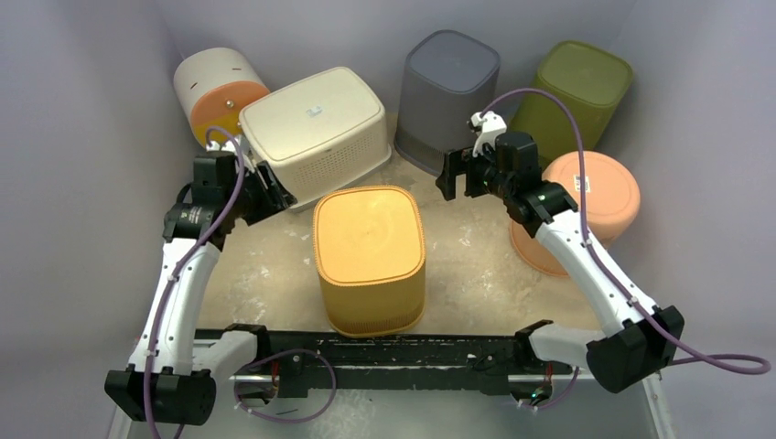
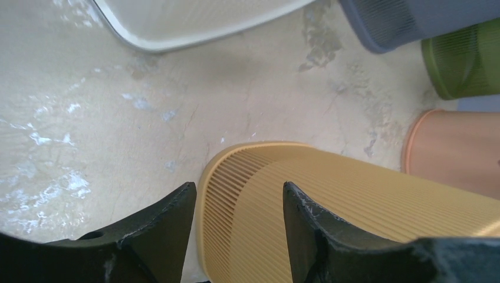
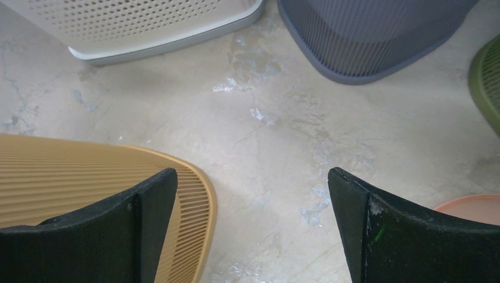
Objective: Turn the large container upside down
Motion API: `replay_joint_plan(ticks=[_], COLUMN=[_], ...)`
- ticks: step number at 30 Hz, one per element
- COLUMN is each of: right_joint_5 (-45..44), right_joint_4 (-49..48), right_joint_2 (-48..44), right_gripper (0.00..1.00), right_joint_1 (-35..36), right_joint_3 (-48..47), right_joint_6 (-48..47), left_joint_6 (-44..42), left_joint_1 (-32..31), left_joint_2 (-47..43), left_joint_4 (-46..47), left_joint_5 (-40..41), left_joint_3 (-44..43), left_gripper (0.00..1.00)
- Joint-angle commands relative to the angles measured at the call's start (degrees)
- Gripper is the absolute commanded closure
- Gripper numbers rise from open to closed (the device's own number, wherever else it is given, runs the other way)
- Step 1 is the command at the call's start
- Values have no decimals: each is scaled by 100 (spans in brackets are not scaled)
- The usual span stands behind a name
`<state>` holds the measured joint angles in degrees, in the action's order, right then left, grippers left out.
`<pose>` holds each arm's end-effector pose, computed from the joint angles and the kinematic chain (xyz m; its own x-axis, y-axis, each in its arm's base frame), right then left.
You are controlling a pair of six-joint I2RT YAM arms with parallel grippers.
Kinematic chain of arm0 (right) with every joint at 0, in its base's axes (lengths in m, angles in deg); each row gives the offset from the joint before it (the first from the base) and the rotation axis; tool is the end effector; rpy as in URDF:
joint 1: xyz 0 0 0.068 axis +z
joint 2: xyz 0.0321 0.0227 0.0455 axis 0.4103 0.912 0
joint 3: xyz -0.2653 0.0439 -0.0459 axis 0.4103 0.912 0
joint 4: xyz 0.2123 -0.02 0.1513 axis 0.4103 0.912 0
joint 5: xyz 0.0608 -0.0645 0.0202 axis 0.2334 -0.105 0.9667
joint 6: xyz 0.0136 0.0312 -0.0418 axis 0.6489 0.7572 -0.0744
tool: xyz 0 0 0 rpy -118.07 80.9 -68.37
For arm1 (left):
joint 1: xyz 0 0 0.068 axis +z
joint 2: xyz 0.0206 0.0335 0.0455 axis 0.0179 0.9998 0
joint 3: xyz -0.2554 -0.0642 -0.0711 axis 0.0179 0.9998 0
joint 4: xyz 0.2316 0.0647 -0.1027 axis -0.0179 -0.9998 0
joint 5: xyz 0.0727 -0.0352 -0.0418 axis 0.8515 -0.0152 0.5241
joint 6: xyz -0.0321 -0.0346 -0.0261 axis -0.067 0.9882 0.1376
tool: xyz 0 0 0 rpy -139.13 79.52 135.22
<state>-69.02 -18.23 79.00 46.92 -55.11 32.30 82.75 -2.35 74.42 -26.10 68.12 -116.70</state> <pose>0.2515 0.1080 0.3782 -0.3958 0.0230 -0.9181 -0.3831 0.9044 0.1878 0.2026 -0.0197 0.3452 -0.6858 -0.4718 -0.5542 -0.1652 0.8424 -0.5128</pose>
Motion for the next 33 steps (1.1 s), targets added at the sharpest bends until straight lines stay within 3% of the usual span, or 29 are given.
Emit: replay_joint_plan(ticks=[1, 12, 17, 25, 33], right_joint_5=[-7, -517, -1196, -2050, -2282], right_joint_4=[22, -45, -120, -159, 42], right_joint_2=[258, 1271, 1354, 1251, 1279], right_gripper=[0, 0, 0, 0, 0], right_joint_1=[244, 270, 270, 270, 266], right_joint_3=[-234, -1375, -1354, -1320, -1362], right_joint_6=[-85, 35, 630, 691, 841], left_joint_6=[-127, -67, -66, 65, 96], left_joint_1=[48, 48, 48, 43, 47], left_joint_2=[174, 827, 855, 993, 1042], left_joint_4=[-487, 265, 417, 620, 732], left_joint_5=[392, 470, 623, 687, 644], left_joint_3=[-919, -1779, -1706, -1718, -1731], left_gripper=[44, 40, 38, 37, 36])
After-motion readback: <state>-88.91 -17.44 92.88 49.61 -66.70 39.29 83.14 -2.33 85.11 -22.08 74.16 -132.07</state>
